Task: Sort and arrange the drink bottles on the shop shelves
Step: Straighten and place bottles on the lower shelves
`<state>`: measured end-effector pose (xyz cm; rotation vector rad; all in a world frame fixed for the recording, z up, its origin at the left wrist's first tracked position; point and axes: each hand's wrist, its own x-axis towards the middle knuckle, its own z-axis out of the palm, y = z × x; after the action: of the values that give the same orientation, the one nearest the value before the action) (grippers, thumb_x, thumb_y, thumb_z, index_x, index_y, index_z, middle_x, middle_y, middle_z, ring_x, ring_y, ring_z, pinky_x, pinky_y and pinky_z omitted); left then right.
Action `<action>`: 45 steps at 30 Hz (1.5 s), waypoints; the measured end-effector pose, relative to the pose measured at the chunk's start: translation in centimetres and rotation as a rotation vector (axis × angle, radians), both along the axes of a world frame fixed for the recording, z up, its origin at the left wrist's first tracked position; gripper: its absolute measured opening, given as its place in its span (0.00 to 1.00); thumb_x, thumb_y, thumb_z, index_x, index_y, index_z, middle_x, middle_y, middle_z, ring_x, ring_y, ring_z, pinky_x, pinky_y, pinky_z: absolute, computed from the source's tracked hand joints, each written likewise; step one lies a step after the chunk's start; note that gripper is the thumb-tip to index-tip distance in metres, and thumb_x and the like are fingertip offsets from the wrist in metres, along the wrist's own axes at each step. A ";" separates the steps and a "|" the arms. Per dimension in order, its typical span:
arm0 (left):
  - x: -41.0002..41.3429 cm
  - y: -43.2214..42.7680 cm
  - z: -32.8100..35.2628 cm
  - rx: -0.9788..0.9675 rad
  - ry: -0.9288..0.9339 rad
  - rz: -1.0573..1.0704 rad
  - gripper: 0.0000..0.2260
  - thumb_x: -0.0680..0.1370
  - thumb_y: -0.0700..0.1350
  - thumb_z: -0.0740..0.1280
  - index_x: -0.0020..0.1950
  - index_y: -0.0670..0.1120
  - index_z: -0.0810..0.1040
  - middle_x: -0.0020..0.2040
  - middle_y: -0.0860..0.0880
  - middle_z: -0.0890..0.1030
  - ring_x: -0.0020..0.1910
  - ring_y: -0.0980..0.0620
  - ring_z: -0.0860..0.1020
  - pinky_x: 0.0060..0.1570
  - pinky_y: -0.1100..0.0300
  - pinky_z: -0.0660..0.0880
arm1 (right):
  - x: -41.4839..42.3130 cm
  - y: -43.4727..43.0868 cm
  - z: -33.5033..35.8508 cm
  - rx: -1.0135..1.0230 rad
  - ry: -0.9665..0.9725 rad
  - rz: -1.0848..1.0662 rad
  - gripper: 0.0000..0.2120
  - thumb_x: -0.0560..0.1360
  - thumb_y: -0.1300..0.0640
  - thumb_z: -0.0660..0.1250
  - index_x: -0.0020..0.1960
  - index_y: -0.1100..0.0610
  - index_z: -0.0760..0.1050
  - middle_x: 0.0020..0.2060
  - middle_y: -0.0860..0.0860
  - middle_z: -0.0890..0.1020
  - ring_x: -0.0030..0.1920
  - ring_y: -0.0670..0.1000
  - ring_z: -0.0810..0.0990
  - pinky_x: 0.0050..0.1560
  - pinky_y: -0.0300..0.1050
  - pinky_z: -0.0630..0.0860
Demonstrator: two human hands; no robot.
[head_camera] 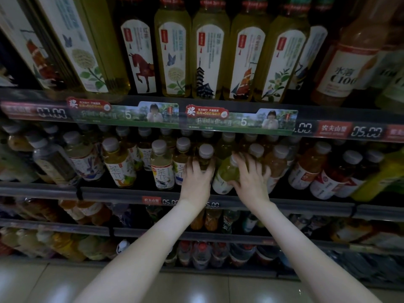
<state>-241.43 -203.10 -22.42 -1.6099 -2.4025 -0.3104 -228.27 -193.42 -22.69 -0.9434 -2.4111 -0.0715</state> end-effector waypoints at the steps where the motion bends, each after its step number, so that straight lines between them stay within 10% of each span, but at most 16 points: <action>1: 0.0 0.1 0.0 0.003 0.004 0.008 0.35 0.60 0.39 0.79 0.66 0.45 0.75 0.50 0.32 0.76 0.50 0.29 0.77 0.43 0.42 0.80 | -0.1 0.0 -0.1 -0.018 -0.006 0.007 0.48 0.59 0.57 0.81 0.72 0.52 0.60 0.65 0.57 0.72 0.59 0.56 0.67 0.56 0.55 0.57; 11: -1.3 -1.1 -1.1 -0.084 0.035 0.019 0.39 0.78 0.46 0.63 0.78 0.55 0.38 0.77 0.38 0.50 0.75 0.37 0.52 0.71 0.42 0.56 | -2.1 -0.3 0.2 -0.056 -0.221 0.024 0.50 0.69 0.61 0.73 0.78 0.52 0.43 0.75 0.62 0.53 0.74 0.61 0.48 0.72 0.63 0.45; 16: -1.6 -0.5 -0.9 -0.147 0.041 -0.018 0.35 0.79 0.44 0.62 0.79 0.54 0.42 0.77 0.34 0.46 0.76 0.37 0.48 0.73 0.42 0.47 | -1.9 0.3 -0.2 0.049 -0.226 -0.007 0.58 0.55 0.58 0.82 0.76 0.55 0.54 0.68 0.64 0.68 0.67 0.62 0.62 0.67 0.65 0.62; 24: -0.4 -0.7 0.3 -0.149 0.024 -0.006 0.31 0.79 0.47 0.59 0.79 0.51 0.49 0.76 0.34 0.51 0.76 0.37 0.48 0.74 0.45 0.39 | -2.2 -1.1 0.4 -0.048 -0.196 -0.051 0.55 0.60 0.58 0.80 0.77 0.51 0.50 0.73 0.63 0.62 0.64 0.64 0.70 0.65 0.64 0.65; 35: -4.6 -4.9 1.1 0.147 0.054 0.000 0.23 0.64 0.40 0.74 0.58 0.42 0.78 0.57 0.35 0.74 0.59 0.37 0.68 0.63 0.38 0.68 | -6.9 -3.2 2.8 -0.074 -0.206 0.087 0.47 0.73 0.54 0.70 0.79 0.51 0.40 0.77 0.59 0.55 0.77 0.60 0.52 0.73 0.55 0.36; 40: -8.7 -6.7 1.2 -0.012 -0.060 0.205 0.25 0.74 0.41 0.68 0.70 0.48 0.66 0.74 0.30 0.54 0.71 0.29 0.58 0.69 0.37 0.59 | -8.9 -2.1 3.6 -0.096 -0.326 -0.008 0.38 0.78 0.51 0.64 0.79 0.50 0.43 0.76 0.54 0.54 0.75 0.58 0.55 0.71 0.57 0.40; 45: -10.1 -7.3 -0.1 -0.119 -0.421 0.112 0.31 0.79 0.39 0.59 0.78 0.53 0.49 0.77 0.36 0.51 0.71 0.36 0.62 0.60 0.49 0.73 | -9.1 -1.2 3.0 -0.177 -0.277 0.006 0.34 0.79 0.59 0.62 0.79 0.48 0.48 0.78 0.51 0.54 0.74 0.56 0.62 0.72 0.54 0.56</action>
<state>-251.50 -210.44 -22.52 -1.5787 -2.8591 -0.5429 -237.35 -194.59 -19.66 -1.0650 -2.7106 0.0159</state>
